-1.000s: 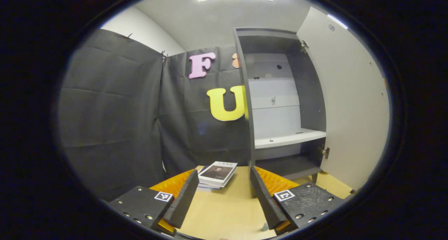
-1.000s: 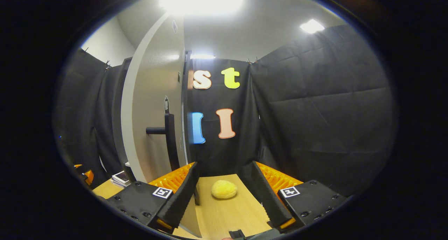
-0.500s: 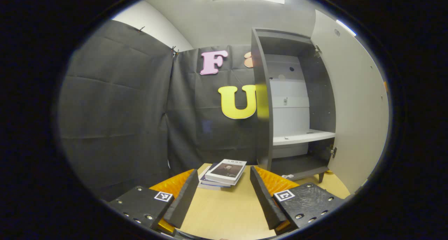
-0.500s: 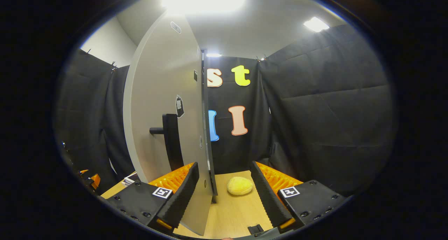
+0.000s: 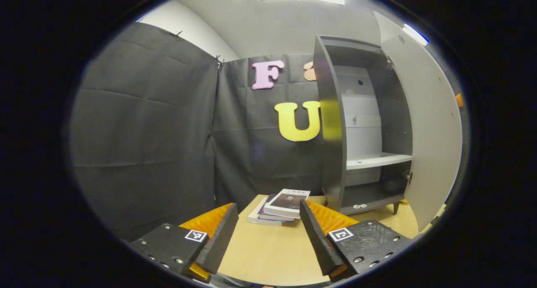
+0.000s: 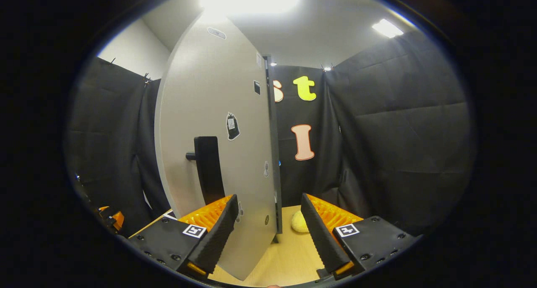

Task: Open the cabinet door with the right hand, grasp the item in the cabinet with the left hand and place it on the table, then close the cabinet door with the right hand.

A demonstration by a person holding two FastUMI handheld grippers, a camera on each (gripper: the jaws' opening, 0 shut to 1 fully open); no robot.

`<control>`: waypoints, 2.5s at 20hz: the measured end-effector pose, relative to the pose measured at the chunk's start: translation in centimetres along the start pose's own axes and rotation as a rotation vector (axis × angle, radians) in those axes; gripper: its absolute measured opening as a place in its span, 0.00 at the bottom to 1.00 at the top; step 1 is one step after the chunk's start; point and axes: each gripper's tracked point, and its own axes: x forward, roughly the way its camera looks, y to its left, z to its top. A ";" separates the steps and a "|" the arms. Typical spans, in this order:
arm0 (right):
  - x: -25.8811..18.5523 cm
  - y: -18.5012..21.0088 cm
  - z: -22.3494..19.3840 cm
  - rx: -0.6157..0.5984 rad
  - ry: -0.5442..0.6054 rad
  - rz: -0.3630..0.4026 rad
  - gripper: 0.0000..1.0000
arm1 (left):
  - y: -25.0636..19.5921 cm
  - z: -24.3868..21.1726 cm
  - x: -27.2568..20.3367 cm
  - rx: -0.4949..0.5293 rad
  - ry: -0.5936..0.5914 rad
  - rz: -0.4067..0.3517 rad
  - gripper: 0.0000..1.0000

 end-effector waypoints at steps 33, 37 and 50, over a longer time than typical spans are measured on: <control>4.0 6.0 -2.4 0.019 0.036 0.227 0.98 | -1.1 4.6 -0.3 0.037 -0.063 -0.017 0.89; 3.5 1.0 -2.3 0.034 0.030 0.191 0.98 | -6.8 6.4 -0.3 0.041 -0.077 -0.050 0.89; 1.9 -11.2 -3.2 0.030 0.000 0.099 0.98 | -20.1 11.0 -0.6 0.019 -0.103 -0.140 0.89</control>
